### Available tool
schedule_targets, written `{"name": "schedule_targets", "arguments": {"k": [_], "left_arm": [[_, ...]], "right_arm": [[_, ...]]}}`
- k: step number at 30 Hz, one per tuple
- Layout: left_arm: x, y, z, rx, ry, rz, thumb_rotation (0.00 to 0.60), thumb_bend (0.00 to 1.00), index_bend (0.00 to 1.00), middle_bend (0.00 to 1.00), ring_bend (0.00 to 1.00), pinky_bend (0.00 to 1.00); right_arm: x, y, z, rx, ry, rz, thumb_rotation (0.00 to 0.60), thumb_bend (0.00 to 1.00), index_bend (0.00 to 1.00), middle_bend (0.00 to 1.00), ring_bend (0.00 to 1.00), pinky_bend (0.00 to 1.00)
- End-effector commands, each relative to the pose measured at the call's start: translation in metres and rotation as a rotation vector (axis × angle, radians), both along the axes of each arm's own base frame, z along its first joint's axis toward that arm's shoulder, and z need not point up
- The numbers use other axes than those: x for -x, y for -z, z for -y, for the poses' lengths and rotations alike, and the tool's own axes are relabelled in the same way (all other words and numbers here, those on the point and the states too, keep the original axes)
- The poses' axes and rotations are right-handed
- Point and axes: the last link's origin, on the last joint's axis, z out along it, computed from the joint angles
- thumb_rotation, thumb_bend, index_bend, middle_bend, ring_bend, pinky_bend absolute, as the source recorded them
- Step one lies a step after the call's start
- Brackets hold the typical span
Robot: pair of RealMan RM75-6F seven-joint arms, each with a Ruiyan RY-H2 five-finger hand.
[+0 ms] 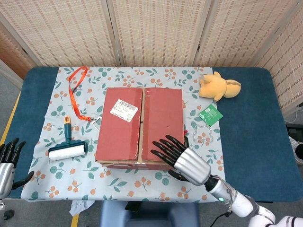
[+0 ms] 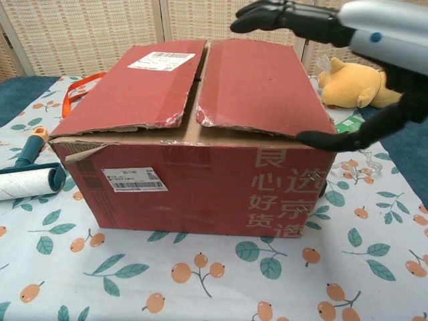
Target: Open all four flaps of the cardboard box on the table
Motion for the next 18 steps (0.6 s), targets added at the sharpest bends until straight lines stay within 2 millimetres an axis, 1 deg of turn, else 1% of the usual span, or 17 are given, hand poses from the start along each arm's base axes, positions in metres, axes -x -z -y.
{"name": "schedule_targets", "arguments": {"k": [1, 8, 18], "left_arm": [[0.002, -0.007, 0.003, -0.02, -0.017, 0.007, 0.6, 0.27, 0.0, 0.0, 0.0, 0.0], [0.003, -0.015, 0.011, -0.052, -0.018, 0.023, 0.6, 0.27, 0.0, 0.0, 0.0, 0.0], [0.005, -0.023, 0.014, -0.068, -0.012, 0.049, 0.6, 0.27, 0.0, 0.0, 0.0, 0.0]], "right_arm": [[-0.016, 0.012, 0.006, -0.004, -0.026, 0.0, 0.6, 0.37, 0.0, 0.0, 0.0, 0.0], [-0.031, 0.028, 0.015, -0.008, -0.039, -0.007, 0.6, 0.37, 0.0, 0.0, 0.0, 0.0], [-0.042, 0.045, 0.029, 0.0, -0.036, -0.017, 0.6, 0.37, 0.0, 0.0, 0.0, 0.0]]}}
